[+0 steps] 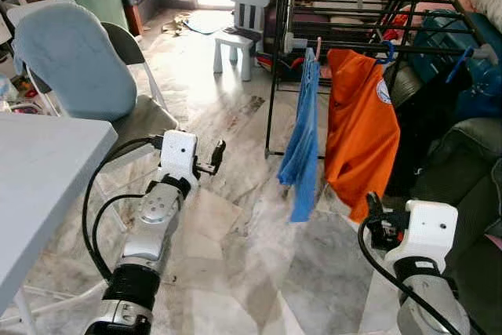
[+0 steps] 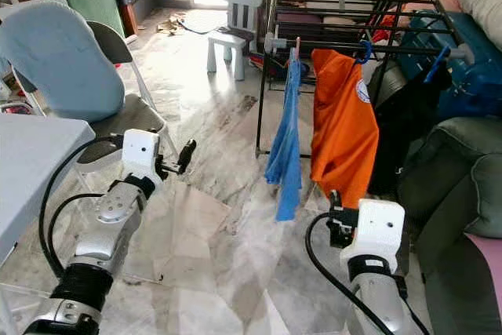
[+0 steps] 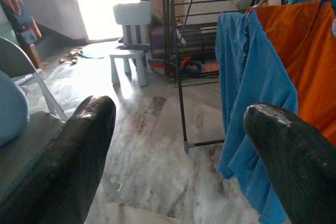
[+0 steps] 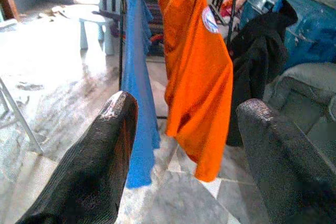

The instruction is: Hang hanger

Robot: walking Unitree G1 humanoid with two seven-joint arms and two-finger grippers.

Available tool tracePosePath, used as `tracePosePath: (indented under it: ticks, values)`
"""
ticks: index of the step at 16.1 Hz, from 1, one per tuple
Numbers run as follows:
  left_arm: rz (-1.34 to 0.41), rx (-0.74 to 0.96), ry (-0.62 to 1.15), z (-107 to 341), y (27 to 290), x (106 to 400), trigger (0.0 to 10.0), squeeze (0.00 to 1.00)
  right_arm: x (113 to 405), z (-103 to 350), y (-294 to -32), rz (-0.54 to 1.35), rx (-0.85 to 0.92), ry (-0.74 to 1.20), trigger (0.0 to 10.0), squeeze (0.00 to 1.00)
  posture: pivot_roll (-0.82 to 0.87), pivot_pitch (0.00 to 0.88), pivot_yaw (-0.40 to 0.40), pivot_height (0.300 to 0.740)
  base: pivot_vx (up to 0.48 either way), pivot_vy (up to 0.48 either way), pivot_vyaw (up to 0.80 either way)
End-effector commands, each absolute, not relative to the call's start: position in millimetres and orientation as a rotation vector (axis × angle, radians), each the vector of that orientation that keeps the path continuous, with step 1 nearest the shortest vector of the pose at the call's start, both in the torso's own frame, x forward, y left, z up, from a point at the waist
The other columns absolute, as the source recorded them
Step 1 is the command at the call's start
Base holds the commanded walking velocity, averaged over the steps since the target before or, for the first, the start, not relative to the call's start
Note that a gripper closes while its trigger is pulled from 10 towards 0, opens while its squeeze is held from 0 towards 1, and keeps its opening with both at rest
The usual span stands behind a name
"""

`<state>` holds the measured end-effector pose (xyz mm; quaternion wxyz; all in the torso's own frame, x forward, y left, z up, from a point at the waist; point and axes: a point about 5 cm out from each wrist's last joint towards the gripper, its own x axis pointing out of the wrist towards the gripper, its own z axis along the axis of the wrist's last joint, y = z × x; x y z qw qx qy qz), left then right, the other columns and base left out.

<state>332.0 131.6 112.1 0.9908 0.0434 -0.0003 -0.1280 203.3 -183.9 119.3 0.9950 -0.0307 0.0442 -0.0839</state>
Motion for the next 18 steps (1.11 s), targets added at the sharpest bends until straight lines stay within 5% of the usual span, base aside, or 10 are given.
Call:
tracePosePath:
  ticks: [1, 18]
  values:
    - [-0.278, 0.078, -0.010, 116.6, 125.9, 335.3, 10.0, 0.00, 205.3, 126.6, -181.6, -0.151, -0.065, 0.052, 10.0, 0.00, -0.04, 0.000, -0.019, 0.740, 0.000, 0.000, 0.00]
    - [-0.374, -0.011, -0.013, 118.3, 106.0, 336.4, 10.0, 0.00, 213.1, 124.1, -174.4, -0.143, -0.034, 0.043, 10.0, 0.00, -0.05, 0.000, -0.020, 0.740, 0.385, 0.000, 0.00]
